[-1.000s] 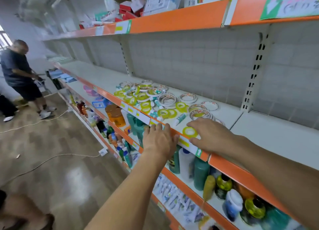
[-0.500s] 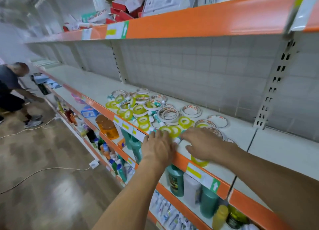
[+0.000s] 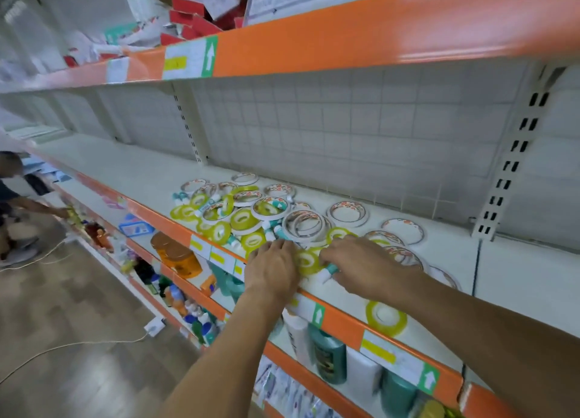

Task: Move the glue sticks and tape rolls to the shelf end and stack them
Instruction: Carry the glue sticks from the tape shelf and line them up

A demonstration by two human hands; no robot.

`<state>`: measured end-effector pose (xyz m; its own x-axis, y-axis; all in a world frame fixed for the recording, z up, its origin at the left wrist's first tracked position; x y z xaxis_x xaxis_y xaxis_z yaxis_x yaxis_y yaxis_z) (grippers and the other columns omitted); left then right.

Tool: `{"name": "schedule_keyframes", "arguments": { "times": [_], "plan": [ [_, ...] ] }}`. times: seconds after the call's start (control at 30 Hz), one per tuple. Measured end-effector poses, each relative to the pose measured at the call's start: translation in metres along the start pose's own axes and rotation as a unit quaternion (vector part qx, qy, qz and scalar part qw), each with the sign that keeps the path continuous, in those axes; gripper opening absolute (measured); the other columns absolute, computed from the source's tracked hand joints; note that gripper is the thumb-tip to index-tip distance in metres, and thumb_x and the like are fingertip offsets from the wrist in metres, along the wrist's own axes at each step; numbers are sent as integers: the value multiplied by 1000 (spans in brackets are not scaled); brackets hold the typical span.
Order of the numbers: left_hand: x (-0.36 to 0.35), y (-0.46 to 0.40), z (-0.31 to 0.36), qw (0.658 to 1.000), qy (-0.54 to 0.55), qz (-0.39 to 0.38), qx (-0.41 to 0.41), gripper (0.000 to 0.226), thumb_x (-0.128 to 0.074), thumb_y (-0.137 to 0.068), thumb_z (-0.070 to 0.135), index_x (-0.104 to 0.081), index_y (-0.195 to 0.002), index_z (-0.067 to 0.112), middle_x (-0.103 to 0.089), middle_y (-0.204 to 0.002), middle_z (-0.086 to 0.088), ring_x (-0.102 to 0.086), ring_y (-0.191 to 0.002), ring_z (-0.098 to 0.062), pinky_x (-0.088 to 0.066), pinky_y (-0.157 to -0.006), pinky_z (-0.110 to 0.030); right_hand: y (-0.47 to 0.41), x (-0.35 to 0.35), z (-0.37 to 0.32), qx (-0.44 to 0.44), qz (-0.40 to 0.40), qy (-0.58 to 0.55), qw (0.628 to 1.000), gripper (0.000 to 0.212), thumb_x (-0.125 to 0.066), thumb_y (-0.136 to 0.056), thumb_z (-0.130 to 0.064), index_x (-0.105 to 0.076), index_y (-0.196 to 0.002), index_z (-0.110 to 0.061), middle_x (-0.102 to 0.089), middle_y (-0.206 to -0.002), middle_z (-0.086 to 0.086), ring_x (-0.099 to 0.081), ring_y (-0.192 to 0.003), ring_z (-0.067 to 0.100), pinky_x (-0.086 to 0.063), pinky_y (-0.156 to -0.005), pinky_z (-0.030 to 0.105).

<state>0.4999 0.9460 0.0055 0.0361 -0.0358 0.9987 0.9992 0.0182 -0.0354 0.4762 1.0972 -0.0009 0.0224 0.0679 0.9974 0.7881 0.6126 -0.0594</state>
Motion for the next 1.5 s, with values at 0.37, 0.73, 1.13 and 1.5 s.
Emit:
{"name": "schedule_keyframes", "arguments": {
  "times": [0.37,0.73,1.13,1.5],
  "plan": [
    [5,-51,-17,985,-87,50,-144,42,-47,-96,18,-45,-137,29,-47,-138,2,-37,-129,-26,-36,-102,-39,3,1,-7,-58,-5,-25,998,28,-56,-97,-23,-60,-124,-28,-56,-117,0,-52,-114,23,-47,-89,39],
    [3,-56,-18,972,-101,68,-201,42,-49,-98,28,-36,-138,24,-51,-136,0,-43,-129,-25,-33,-105,-37,20,1,-14,-90,4,-23,996,32,-56,-97,-24,-60,-128,-27,-56,-117,2,-53,-114,25,-46,-90,39],
    [7,-50,8,973,19,110,-200,35,-44,-101,34,-44,-131,17,-52,-128,-8,-47,-118,-30,-41,-93,-40,43,20,-5,-131,23,-94,987,20,-56,-97,-20,-53,-116,-19,-56,-115,0,-54,-105,23,-46,-85,39],
    [18,-38,68,939,212,117,-243,25,-61,-94,27,-59,-116,17,-62,-105,-7,-59,-97,-30,-50,-77,-42,98,52,32,-256,193,-369,873,14,-59,-97,-26,-53,-107,-18,-68,-94,1,-67,-83,20,-56,-79,43]
  ]
}}
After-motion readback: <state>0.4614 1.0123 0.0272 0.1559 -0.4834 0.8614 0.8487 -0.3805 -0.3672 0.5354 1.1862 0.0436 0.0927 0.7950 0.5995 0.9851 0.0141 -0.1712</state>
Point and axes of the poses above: each hand's wrist, its own y-axis away from the middle knuckle, its own x-axis out of the back of the hand, z = x × y, the point moved 4 cm from there along -y, towards the middle knuckle
